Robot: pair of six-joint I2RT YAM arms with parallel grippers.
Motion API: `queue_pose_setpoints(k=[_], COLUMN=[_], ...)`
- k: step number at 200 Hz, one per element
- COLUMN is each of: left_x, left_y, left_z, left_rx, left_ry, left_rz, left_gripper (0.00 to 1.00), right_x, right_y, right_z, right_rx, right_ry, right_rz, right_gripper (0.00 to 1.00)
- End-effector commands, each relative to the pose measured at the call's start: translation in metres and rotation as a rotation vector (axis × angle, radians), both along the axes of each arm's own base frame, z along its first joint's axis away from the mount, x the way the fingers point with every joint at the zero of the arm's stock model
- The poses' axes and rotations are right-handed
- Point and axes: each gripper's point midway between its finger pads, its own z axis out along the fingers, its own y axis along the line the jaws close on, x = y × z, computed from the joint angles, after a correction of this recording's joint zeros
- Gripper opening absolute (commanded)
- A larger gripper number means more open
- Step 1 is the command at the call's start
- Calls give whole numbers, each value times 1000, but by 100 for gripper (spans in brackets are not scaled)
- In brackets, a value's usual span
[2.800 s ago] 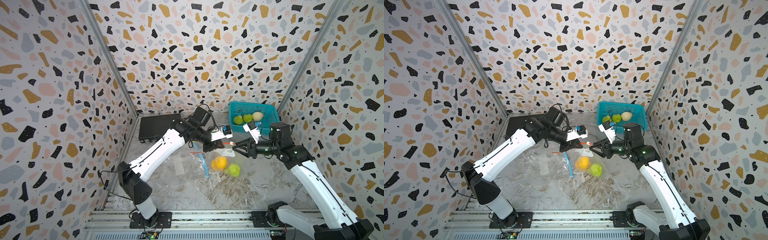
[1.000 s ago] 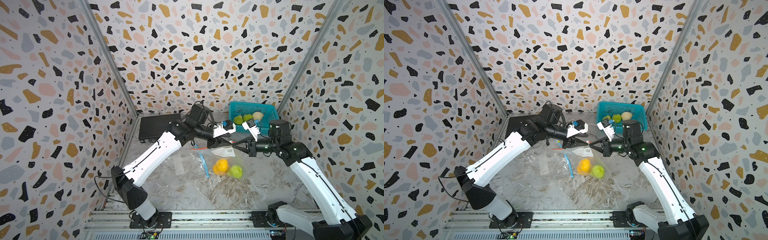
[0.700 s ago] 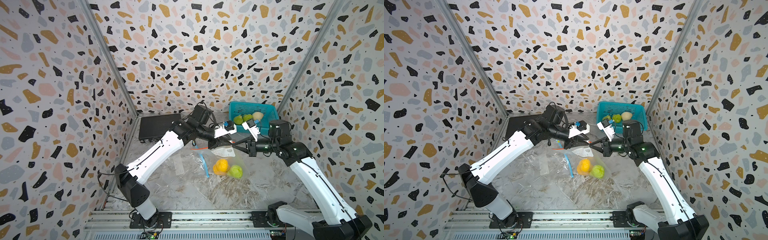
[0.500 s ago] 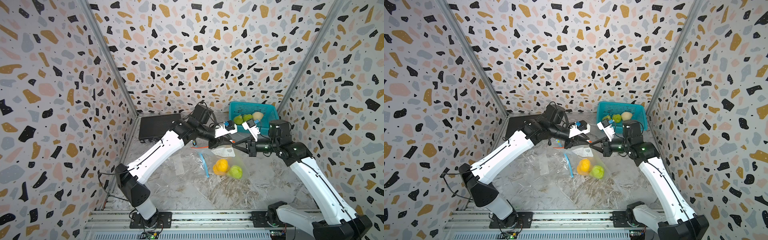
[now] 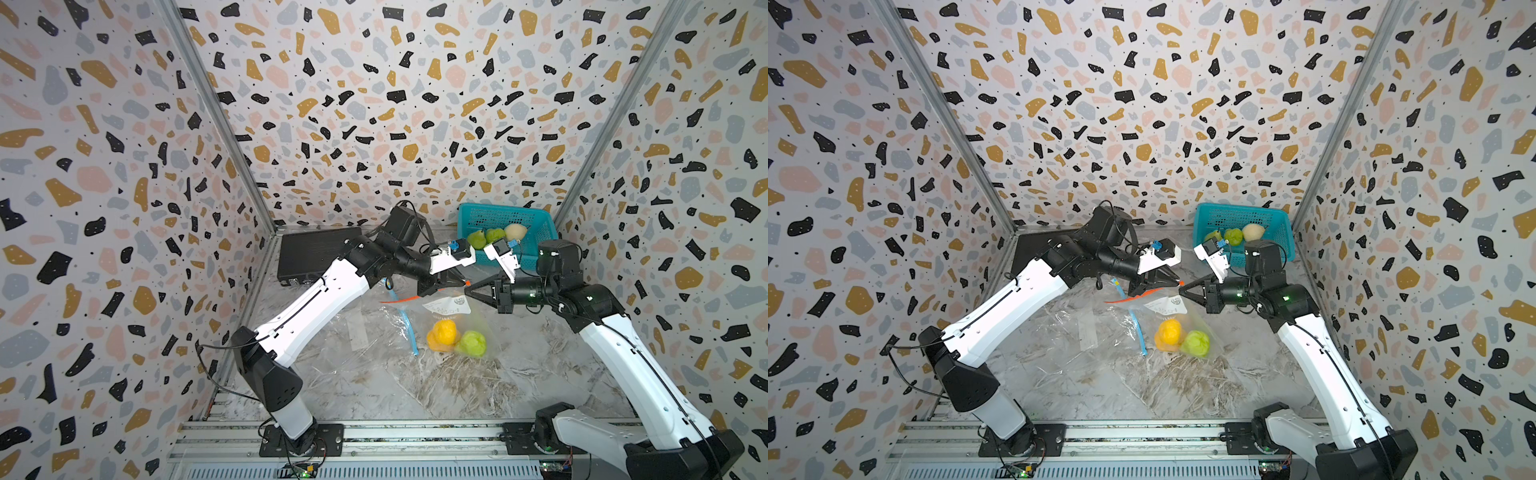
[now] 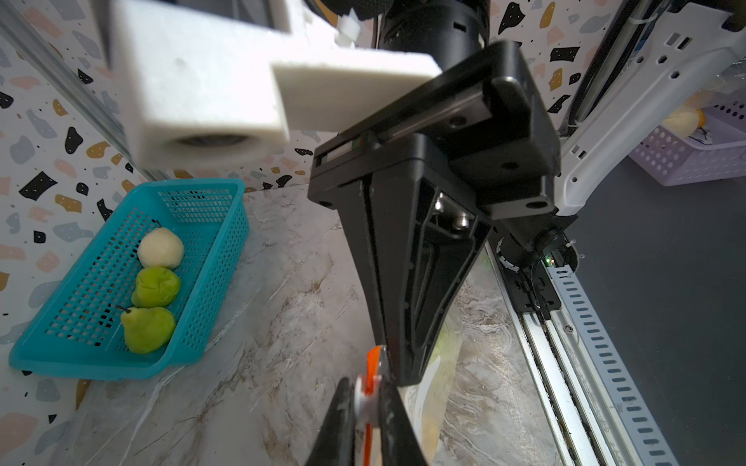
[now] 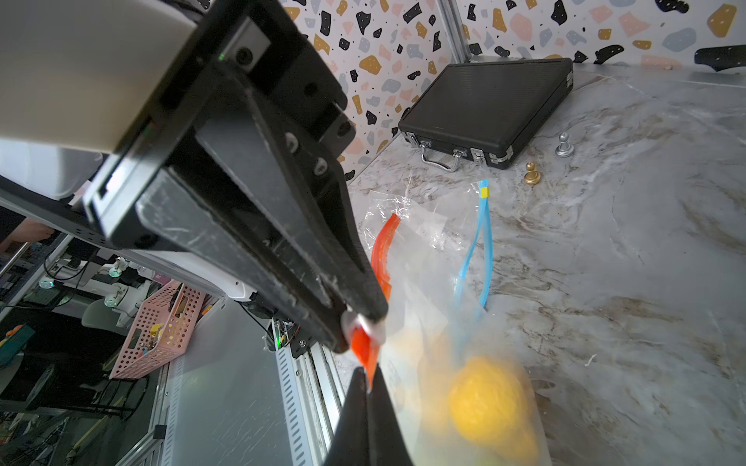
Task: Open the zip-top bag and take out the pear
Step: Unzip the zipper at the center of the board.
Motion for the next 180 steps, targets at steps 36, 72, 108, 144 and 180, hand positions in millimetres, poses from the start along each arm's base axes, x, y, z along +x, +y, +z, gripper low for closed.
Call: queue_pose_setpoints(k=[36,72,108,144,180], left_x=[0,3,8,15,25], left_y=[-1,3,8,15,25], left_z=[-5,-10,-21,-30,-40], left_rx=[19,41,71,95,110], left_ry=[-5,-15,-27,-19,6], left_rz=[-6,22,56,91,134], left_gripper=[12,12,12,12,12], right_x=[-6,3,12,17,26], right_y=[-1,-3,-7,-12,-24], right_z=[13,14,28,33,39], right_rx=[17,12,38,29,43], right_ry=[-33,-52,-104,-128,-163], right_rz=[5,-48,-114,-166,-253], right_gripper=[0,0,0,0,0])
